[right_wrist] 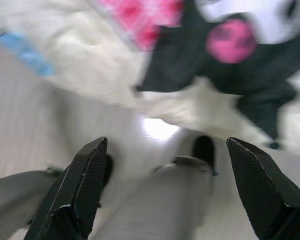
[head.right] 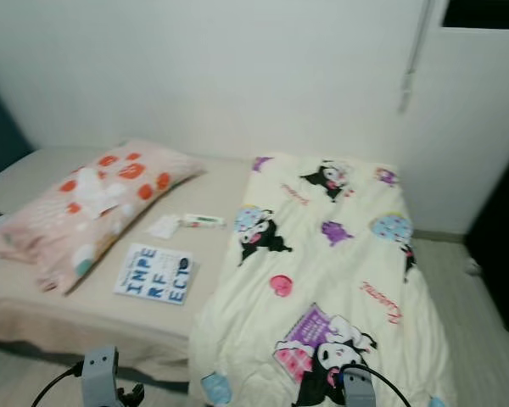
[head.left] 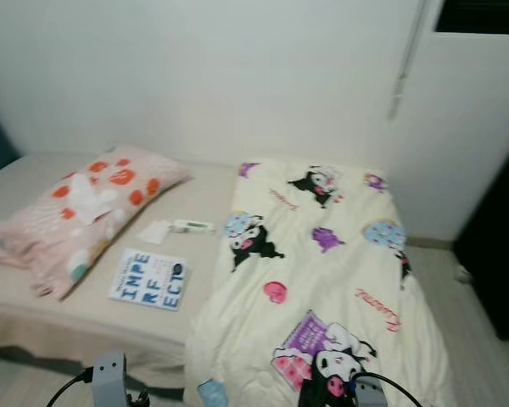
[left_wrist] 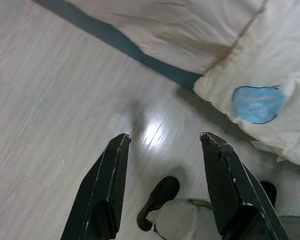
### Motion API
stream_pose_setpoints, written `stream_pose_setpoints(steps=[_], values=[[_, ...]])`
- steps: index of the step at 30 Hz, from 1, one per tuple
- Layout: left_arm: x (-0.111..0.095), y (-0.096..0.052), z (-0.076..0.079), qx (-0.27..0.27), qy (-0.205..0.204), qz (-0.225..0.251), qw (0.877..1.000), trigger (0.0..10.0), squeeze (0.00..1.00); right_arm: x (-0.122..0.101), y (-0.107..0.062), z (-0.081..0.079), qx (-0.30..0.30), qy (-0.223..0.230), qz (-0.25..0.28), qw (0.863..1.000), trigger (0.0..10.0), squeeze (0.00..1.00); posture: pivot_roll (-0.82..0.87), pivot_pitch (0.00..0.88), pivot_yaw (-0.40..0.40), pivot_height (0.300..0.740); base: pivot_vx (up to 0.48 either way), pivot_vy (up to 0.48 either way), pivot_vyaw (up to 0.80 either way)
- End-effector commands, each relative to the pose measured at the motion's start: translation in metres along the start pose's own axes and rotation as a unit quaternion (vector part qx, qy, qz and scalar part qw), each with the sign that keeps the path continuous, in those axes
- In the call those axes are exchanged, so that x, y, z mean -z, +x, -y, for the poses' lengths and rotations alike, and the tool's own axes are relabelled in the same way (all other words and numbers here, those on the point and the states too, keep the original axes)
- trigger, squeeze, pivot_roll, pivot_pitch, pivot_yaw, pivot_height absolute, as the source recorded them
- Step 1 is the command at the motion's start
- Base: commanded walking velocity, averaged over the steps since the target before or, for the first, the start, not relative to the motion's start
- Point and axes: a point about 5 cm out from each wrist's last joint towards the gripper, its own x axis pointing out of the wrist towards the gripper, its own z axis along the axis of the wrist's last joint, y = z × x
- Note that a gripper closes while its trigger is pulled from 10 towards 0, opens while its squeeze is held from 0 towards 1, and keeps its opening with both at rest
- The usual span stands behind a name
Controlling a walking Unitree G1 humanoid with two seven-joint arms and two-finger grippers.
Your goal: Clean up the room
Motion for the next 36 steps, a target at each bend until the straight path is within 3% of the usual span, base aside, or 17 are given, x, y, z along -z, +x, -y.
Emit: stream_pose_setpoints(steps=[1,5,12,18,30,36], values=[[-0.0015,0.0003,0.0001,0.008,0.014,0.0,1.0,10.0,0.0,0.0013,-0.0009,0.0026,0.004,-0.004,-0.001,1.0,10.0,0.0,-0.04,0.0,-0.013,0.74,0.0,-0.465,0.73],[-0.001,0.0001,-0.0007,0.0,0.017,0.0,1.0,10.0,0.0,0.0014,-0.0009,0.0024,0.004,-0.004,-0.001,1.0,10.0,0.0,-0.04,0.0,-0.013,0.74,0.0,-0.469,0.72],[-0.0015,0.0002,-0.0004,0.007,0.012,0.0,1.0,10.0,0.0,0.0016,-0.0008,0.0018,0.004,-0.005,-0.001,1.0,10.0,0.0,-0.04,0.0,-0.011,0.74,0.0,0.0,0.72],[-0.0026,0.0005,-0.0005,0.003,0.016,0.001,1.0,10.0,0.0,0.0019,-0.0009,0.0021,0.006,-0.005,-0.001,1.0,10.0,0.0,-0.04,0.0,-0.008,0.74,0.0,-0.455,0.72],[-0.0061,0.0016,0.0012,0.01,0.018,0.002,1.0,10.0,0.0,0.001,-0.0008,0.0026,0.006,-0.007,0.0,1.0,10.0,0.0,-0.04,0.0,-0.006,0.74,0.0,0.0,0.72],[-0.0043,0.0011,-0.0004,-0.003,0.018,0.001,1.0,10.0,0.0,0.0009,-0.0008,0.0029,0.007,-0.006,0.001,1.0,10.0,0.0,-0.04,0.0,-0.009,0.74,0.0,-0.376,0.72]])
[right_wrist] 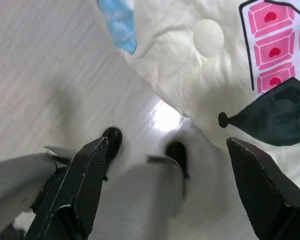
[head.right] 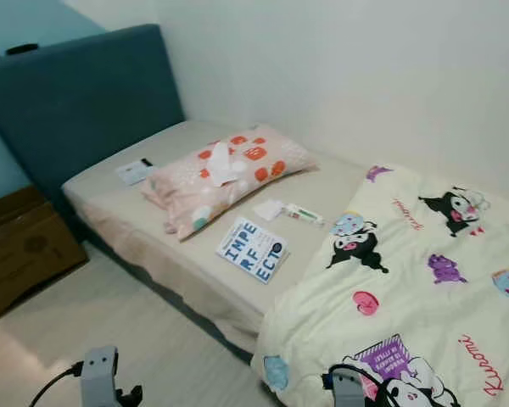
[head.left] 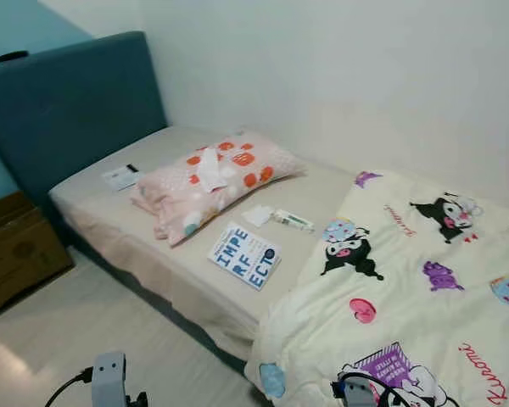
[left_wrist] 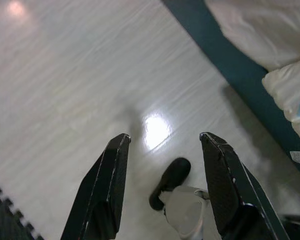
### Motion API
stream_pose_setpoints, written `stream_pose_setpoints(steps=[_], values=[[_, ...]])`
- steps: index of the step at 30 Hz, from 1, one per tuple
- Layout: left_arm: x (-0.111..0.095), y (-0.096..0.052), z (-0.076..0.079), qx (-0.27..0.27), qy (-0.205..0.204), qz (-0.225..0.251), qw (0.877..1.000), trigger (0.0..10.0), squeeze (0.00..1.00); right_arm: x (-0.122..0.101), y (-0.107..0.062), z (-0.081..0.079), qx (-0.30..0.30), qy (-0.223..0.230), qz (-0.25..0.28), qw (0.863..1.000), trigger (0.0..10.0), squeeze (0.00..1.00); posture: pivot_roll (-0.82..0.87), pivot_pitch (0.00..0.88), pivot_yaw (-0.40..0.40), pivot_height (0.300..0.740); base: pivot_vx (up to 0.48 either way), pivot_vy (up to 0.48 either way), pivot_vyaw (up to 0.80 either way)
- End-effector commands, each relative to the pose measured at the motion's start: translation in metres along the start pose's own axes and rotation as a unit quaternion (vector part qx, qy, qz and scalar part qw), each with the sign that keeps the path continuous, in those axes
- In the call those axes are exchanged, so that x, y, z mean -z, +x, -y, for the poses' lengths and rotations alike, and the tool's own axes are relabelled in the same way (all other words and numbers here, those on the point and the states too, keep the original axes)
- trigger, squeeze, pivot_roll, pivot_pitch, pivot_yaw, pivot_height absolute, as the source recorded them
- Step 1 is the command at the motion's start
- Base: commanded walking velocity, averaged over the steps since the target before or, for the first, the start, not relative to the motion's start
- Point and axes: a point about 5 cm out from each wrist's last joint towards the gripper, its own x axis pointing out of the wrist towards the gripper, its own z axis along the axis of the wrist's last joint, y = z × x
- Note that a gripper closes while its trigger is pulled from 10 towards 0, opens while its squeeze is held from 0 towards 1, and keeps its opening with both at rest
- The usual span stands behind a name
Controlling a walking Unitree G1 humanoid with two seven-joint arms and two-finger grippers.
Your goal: Clean up the room
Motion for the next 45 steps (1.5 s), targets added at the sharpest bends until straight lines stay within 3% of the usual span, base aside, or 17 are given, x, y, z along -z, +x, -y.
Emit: stream_pose_setpoints(steps=[1,13,19,24,32,33,36,40,43,45], values=[[0.004,-0.001,-0.003,-0.008,0.0,-0.007,1.0,10.0,0.0,0.001,-0.001,0.003,0.005,0.001,0.0,1.0,10.0,0.0,-0.04,0.0,-0.009,0.74,0.0,0.0,0.73],[0.009,-0.002,-0.001,0.001,-0.004,-0.014,1.0,10.0,0.0,0.001,-0.001,0.007,0.024,0.008,-0.002,1.0,10.0,0.0,-0.05,0.0,-0.008,0.74,0.0,0.0,0.36],[0.009,-0.002,0.001,0.007,0.002,-0.014,1.0,10.0,0.0,0.001,-0.001,0.006,0.02,0.007,0.0,1.0,10.0,0.0,-0.05,0.0,-0.005,0.74,0.0,-0.48,0.0],[0.004,-0.001,0.001,-0.004,-0.009,-0.008,1.0,10.0,0.0,-0.003,0.0,0.002,0.009,-0.008,0.006,1.0,10.0,0.0,-0.05,0.0,-0.01,0.74,0.0,0.0,0.77],[-0.01,0.003,0.002,-0.004,-0.014,0.01,1.0,10.0,0.0,-0.031,0.003,0.011,0.034,0.005,0.038,0.999,10.0,0.0,-0.11,0.005,0.012,0.74,0.0,0.0,0.44],[-0.009,0.003,0.006,0.0,-0.012,0.002,1.0,10.0,0.0,-0.046,0.003,0.02,0.053,0.009,0.057,0.997,10.0,0.0,-0.12,0.0,0.025,0.74,0.0,0.0,0.0],[-0.01,0.004,0.01,0.007,-0.003,0.0,1.0,10.0,0.0,-0.052,0.003,0.023,0.059,0.008,0.065,0.996,10.0,0.0,-0.13,0.0,0.03,0.74,0.0,0.0,0.0],[-0.031,0.009,0.026,0.034,0.009,0.021,0.999,10.0,0.0,-0.077,0.001,0.035,0.071,-0.012,0.101,0.992,10.0,0.0,-0.15,0.045,0.06,0.74,0.0,0.0,0.18],[-0.039,0.01,0.03,0.043,0.021,0.026,0.999,10.0,0.0,-0.081,-0.001,0.041,0.084,-0.028,0.103,0.991,10.0,0.0,-0.16,0.043,0.06,0.74,0.0,0.0,0.78],[-0.042,0.011,0.033,0.047,0.014,0.032,0.998,10.0,0.0,-0.083,-0.003,0.046,0.089,-0.007,0.112,0.99,10.0,0.0,-0.16,0.028,0.057,0.74,0.0,0.0,0.77]])
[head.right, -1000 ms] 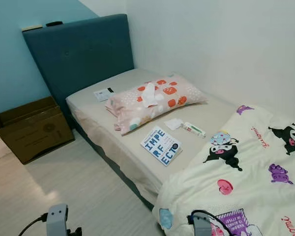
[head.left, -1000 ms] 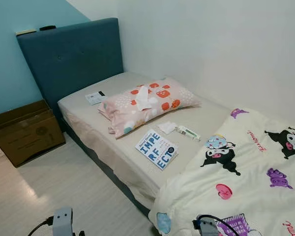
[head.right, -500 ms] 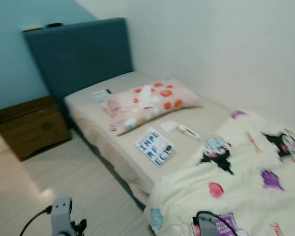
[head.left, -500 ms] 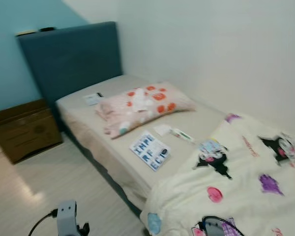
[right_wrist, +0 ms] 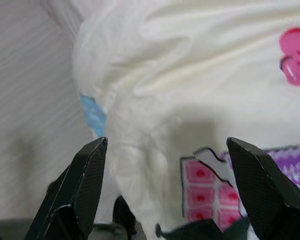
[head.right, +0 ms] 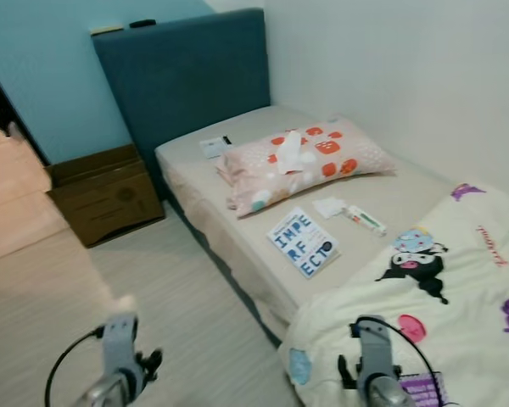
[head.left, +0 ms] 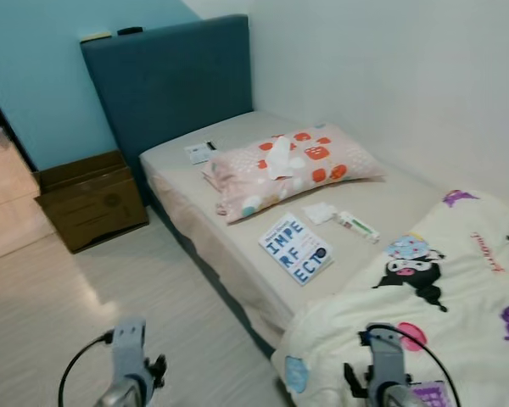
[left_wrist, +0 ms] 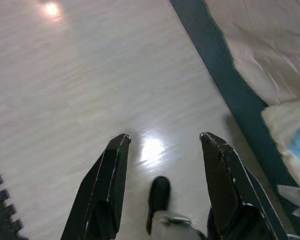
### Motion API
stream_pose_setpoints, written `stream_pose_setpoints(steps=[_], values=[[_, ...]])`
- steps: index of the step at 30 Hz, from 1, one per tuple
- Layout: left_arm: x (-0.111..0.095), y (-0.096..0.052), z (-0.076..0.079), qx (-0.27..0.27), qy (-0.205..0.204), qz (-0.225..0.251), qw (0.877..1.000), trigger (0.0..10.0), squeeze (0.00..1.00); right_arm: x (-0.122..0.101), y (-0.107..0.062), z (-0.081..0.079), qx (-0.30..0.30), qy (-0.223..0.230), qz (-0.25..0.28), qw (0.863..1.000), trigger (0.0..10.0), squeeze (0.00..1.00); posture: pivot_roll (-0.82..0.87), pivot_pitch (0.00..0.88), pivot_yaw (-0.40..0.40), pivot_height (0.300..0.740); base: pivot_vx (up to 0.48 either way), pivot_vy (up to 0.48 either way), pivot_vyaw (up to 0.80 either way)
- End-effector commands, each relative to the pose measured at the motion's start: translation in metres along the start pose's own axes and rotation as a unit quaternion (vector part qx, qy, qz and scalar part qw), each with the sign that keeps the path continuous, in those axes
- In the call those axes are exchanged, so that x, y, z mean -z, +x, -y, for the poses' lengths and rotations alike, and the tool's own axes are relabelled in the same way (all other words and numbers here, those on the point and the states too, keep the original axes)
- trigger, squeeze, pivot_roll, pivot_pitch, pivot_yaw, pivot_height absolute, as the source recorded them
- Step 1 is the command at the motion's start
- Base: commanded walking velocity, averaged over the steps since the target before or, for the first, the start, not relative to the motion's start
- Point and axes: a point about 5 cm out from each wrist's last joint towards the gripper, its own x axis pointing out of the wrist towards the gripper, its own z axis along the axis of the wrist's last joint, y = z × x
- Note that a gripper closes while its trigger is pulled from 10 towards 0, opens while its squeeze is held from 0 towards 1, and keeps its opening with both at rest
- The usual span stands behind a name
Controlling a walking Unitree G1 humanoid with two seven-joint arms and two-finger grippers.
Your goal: Clean up the room
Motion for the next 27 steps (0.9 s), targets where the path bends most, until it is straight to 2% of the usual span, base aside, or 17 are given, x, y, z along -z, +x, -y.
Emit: stream_pose_setpoints(steps=[1,5,9,16,19,23,26,27], values=[[0.006,-0.001,-0.001,0.0,0.002,-0.014,1.0,10.0,0.0,-0.002,0.0,0.0,0.002,0.012,0.006,1.0,10.0,0.0,-0.16,0.028,0.057,0.74,0.0,0.0,0.77],[0.006,-0.001,0.0,0.0,-0.006,-0.013,1.0,10.0,0.0,0.0,0.0,0.0,-0.001,0.011,0.001,1.0,10.0,0.0,-0.16,0.014,0.041,0.74,0.0,0.0,0.77],[0.015,-0.003,0.0,-0.012,-0.028,-0.019,0.999,10.0,0.0,0.003,0.002,-0.015,-0.025,-0.011,-0.015,1.0,10.0,0.0,-0.13,0.0,-0.006,0.74,0.0,0.0,0.77],[0.017,-0.004,-0.007,-0.024,-0.042,-0.022,0.999,10.0,0.0,-0.001,0.004,-0.029,-0.042,-0.012,-0.016,0.999,10.0,0.0,-0.12,0.0,0.008,0.74,0.0,0.0,0.77],[0.014,-0.004,-0.009,-0.021,-0.029,-0.02,0.999,10.0,0.0,-0.002,0.005,-0.044,-0.051,0.013,-0.02,0.998,10.0,0.0,-0.11,0.0,0.021,0.74,0.0,0.0,0.0],[0.006,-0.002,-0.005,-0.009,-0.014,-0.01,1.0,10.0,0.0,0.004,0.004,-0.055,-0.062,-0.003,-0.03,0.998,10.0,0.0,-0.12,0.0,0.028,0.74,0.0,0.0,0.0],[0.005,-0.001,-0.002,0.001,-0.017,-0.006,1.0,10.0,0.0,0.007,0.003,-0.054,-0.059,-0.01,-0.034,0.998,10.0,0.0,-0.13,0.0,0.015,0.74,0.0,-0.08,0.0],[0.006,-0.001,0.002,0.005,-0.012,-0.008,1.0,10.0,0.0,0.009,0.003,-0.049,-0.057,-0.006,-0.036,0.998,10.0,0.0,-0.14,0.0,-0.005,0.74,0.36,-0.311,0.0]])
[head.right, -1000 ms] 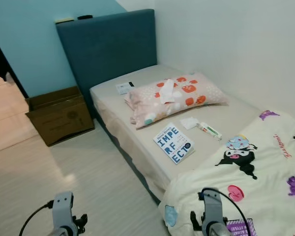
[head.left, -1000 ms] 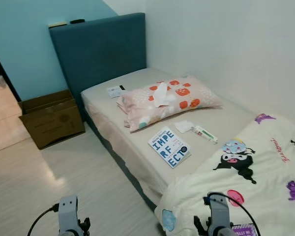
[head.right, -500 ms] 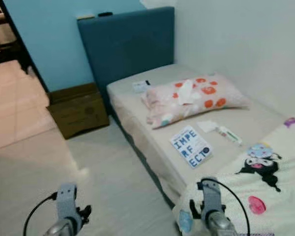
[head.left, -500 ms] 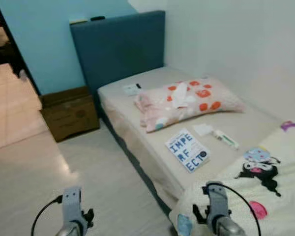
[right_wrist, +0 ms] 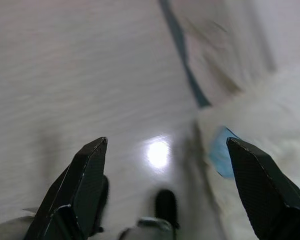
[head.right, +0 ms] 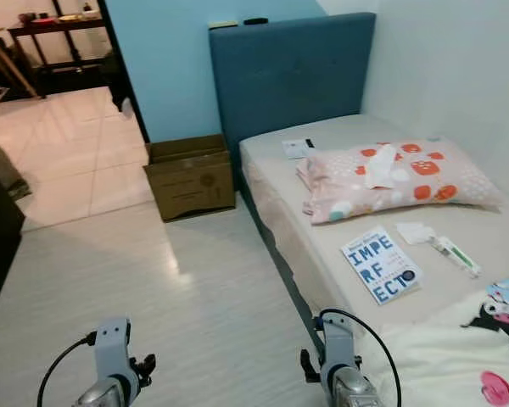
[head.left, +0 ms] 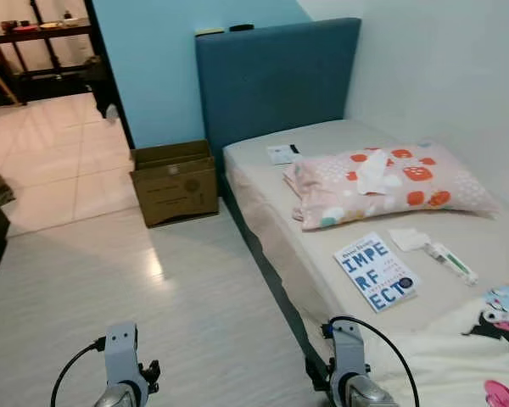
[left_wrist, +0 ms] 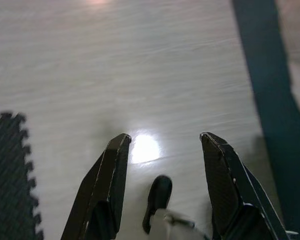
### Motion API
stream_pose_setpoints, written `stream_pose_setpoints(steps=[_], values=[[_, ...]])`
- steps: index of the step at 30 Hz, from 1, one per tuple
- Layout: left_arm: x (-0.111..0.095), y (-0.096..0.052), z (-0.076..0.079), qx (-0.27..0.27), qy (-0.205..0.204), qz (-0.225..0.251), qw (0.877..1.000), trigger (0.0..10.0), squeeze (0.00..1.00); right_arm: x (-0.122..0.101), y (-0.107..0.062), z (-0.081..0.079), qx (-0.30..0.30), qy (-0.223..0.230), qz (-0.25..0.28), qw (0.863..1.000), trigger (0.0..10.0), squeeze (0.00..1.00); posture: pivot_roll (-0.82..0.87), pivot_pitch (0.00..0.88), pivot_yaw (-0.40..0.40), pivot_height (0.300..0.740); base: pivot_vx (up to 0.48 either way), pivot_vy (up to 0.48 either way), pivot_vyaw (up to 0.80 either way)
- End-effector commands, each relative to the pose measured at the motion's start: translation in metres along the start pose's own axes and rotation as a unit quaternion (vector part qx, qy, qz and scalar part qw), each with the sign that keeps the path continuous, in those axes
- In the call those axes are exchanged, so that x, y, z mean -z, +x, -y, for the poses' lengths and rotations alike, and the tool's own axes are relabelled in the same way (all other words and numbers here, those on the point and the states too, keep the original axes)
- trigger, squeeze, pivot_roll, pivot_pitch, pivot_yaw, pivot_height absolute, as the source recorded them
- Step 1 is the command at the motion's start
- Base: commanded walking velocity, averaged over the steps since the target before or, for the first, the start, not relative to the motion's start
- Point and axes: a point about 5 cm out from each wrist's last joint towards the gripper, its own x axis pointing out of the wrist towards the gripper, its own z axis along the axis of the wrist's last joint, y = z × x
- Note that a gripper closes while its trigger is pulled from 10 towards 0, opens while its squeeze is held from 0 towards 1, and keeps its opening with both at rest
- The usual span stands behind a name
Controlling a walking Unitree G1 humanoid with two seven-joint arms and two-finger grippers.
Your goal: Clean up the room
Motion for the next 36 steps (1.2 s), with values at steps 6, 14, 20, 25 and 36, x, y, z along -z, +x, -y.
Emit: stream_pose_setpoints(steps=[6,14,20,25,36], values=[[0.012,0.0,0.013,0.0,-0.016,-0.013,1.0,10.0,0.0,0.008,-0.003,0.012,0.008,-0.008,-0.018,1.0,10.0,0.0,-0.14,0.0,-0.037,0.74,0.197,-0.317,0.0],[0.024,-0.003,0.018,-0.004,-0.006,-0.032,0.999,10.0,0.0,0.0,-0.001,0.01,0.002,-0.03,-0.009,1.0,10.0,0.0,-0.14,0.0,-0.041,0.74,0.0,0.0,0.0],[0.025,-0.003,0.018,-0.009,-0.005,-0.026,1.0,10.0,0.0,-0.022,0.003,0.005,-0.019,-0.06,0.017,0.998,10.0,0.0,-0.03,0.0,-0.132,0.74,0.0,0.0,0.0],[0.026,-0.004,0.012,-0.023,-0.028,-0.018,0.999,10.0,0.0,-0.038,0.006,-0.006,-0.041,-0.079,0.03,0.996,10.0,0.0,0.02,0.0,-0.147,0.74,0.0,0.0,0.0],[0.037,-0.008,0.003,-0.023,-0.002,-0.035,0.999,10.0,0.0,-0.041,0.008,-0.015,-0.052,-0.078,0.029,0.995,10.0,0.0,-0.04,0.0,-0.062,0.74,0.0,0.0,0.0]])
